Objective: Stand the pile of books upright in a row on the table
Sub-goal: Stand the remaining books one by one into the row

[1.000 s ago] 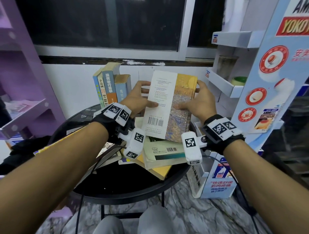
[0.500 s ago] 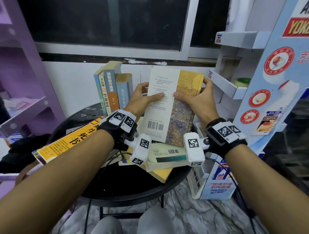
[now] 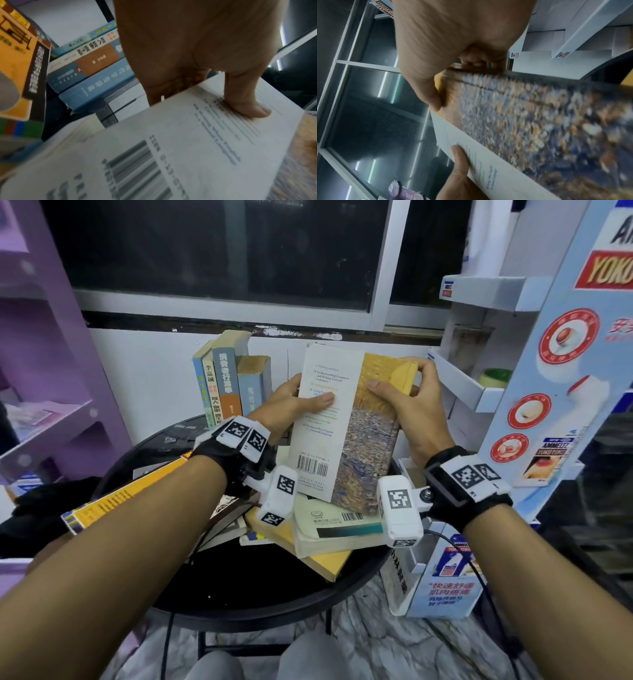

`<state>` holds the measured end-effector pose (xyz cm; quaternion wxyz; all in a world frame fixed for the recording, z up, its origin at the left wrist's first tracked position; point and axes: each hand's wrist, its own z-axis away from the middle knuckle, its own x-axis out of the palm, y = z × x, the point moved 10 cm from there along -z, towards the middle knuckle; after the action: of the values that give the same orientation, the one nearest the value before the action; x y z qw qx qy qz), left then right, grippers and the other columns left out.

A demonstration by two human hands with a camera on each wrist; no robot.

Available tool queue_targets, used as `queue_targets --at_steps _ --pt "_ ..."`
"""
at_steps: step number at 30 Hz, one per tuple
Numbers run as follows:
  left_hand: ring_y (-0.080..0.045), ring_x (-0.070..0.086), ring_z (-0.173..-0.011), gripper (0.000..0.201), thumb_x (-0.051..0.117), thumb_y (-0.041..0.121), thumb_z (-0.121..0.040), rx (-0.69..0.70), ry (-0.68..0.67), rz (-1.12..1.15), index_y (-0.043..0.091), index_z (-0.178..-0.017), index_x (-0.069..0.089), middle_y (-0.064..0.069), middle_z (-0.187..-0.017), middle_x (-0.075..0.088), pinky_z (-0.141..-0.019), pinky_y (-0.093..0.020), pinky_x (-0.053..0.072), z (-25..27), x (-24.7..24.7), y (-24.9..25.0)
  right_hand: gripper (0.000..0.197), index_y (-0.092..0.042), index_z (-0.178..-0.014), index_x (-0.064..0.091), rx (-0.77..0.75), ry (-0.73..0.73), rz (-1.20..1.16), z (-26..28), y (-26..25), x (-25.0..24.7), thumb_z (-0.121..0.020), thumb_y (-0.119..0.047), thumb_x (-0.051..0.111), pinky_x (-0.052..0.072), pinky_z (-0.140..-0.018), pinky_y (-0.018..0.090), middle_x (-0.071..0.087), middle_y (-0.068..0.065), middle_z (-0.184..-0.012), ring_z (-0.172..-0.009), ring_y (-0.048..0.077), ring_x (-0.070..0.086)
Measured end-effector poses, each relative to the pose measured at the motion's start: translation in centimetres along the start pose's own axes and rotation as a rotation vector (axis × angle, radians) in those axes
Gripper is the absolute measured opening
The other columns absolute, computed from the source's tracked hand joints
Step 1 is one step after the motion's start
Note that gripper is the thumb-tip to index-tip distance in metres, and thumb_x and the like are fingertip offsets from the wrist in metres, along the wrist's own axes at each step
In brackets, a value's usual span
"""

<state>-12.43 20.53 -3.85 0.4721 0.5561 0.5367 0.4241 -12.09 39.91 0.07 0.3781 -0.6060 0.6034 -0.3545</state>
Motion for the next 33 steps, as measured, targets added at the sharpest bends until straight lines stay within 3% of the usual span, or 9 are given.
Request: queue_targets --at_steps 5,8,11,16,19,22,29,33 --pt "-0.018 0.069 -0.094 0.025 0.059 0.010 -0.091 -0.020 -0.113 -0.115 0.017 -0.115 0.057 -0.003 -0.111 0.069 -0.080 -0.035 0.057 -0.1 -0.1 0.7 0.043 -0.034 -0.094 0.058 0.008 -0.070 0.084 -0.1 -1.5 0.2 -0.062 -0.036 0.086 0.060 -0.072 0.046 0.069 0.002 -0.097 -0.091 0.027 0.070" --pt "-0.023 0.066 -0.101 0.021 0.057 0.010 -0.092 -0.053 -0.149 -0.160 0.017 -0.112 0.057 -0.005 -0.114 0.067 -0.089 -0.041 0.054 0.0 -0.3 0.9 0.038 -0.033 -0.095 0.063 0.017 -0.140 0.153 -0.1 -2.5 0.8 -0.064 -0.036 0.085 0.060 -0.061 0.039 0.068 -0.001 -0.097 -0.090 0.026 0.070" --pt "-0.016 0.066 -0.096 0.022 0.054 0.008 -0.093 -0.070 -0.177 -0.177 0.017 -0.113 0.055 -0.001 -0.110 0.067 -0.084 -0.034 0.056 0.3 -0.3 1.3 0.039 -0.029 -0.102 0.068 0.062 -0.223 0.211 -0.3 -3.5 1.8 -0.067 -0.031 0.085 0.059 -0.058 0.038 0.070 -0.003 -0.094 -0.083 0.020 0.071" --pt "-0.014 0.068 -0.093 0.028 0.054 0.005 -0.092 -0.085 -0.193 -0.154 0.017 -0.118 0.054 0.000 -0.106 0.069 -0.079 -0.032 0.057 1.1 -0.7 1.7 0.042 -0.026 -0.105 0.070 0.106 -0.308 0.293 0.0 -4.9 3.7 -0.066 -0.027 0.087 0.061 -0.059 0.043 0.074 0.000 -0.096 -0.079 0.022 0.074" --pt "-0.017 0.067 -0.095 0.036 0.055 0.004 -0.092 -0.080 -0.143 -0.128 0.016 -0.125 0.051 -0.002 -0.109 0.068 -0.082 -0.038 0.056 1.5 -1.5 1.8 0.047 -0.029 -0.107 0.068 0.111 -0.308 0.331 0.3 -5.4 4.5 -0.064 -0.027 0.089 0.060 -0.055 0.037 0.071 -0.002 -0.097 -0.079 0.018 0.072" --pt "-0.020 0.064 -0.098 0.043 0.055 0.004 -0.093 -0.075 -0.088 -0.122 0.015 -0.133 0.047 -0.003 -0.111 0.066 -0.086 -0.044 0.054 1.7 -2.2 1.8 0.056 -0.028 -0.114 0.066 0.127 -0.315 0.370 0.6 -5.5 5.2 -0.063 -0.029 0.089 0.061 -0.058 0.039 0.070 0.000 -0.101 -0.085 0.019 0.071" --pt "-0.018 0.063 -0.100 0.043 0.056 0.007 -0.094 -0.048 -0.042 -0.198 0.013 -0.135 0.047 -0.003 -0.114 0.065 -0.083 -0.034 0.054 2.6 -3.4 2.2 0.061 -0.025 -0.124 0.059 0.129 -0.308 0.517 0.9 -6.5 6.4 -0.068 -0.027 0.085 0.062 -0.068 0.044 0.061 0.001 -0.107 -0.092 0.020 0.064" --pt "-0.020 0.062 -0.109 0.041 0.062 0.019 -0.091 -0.040 -0.004 -0.290 0.016 -0.131 0.050 -0.005 -0.121 0.063 -0.093 -0.039 0.051 2.8 -4.9 2.6 0.051 -0.029 -0.113 0.058 0.143 -0.338 0.612 0.9 -7.1 7.0 -0.068 -0.026 0.083 0.062 -0.065 0.045 0.057 0.003 -0.103 -0.088 0.024 0.064"
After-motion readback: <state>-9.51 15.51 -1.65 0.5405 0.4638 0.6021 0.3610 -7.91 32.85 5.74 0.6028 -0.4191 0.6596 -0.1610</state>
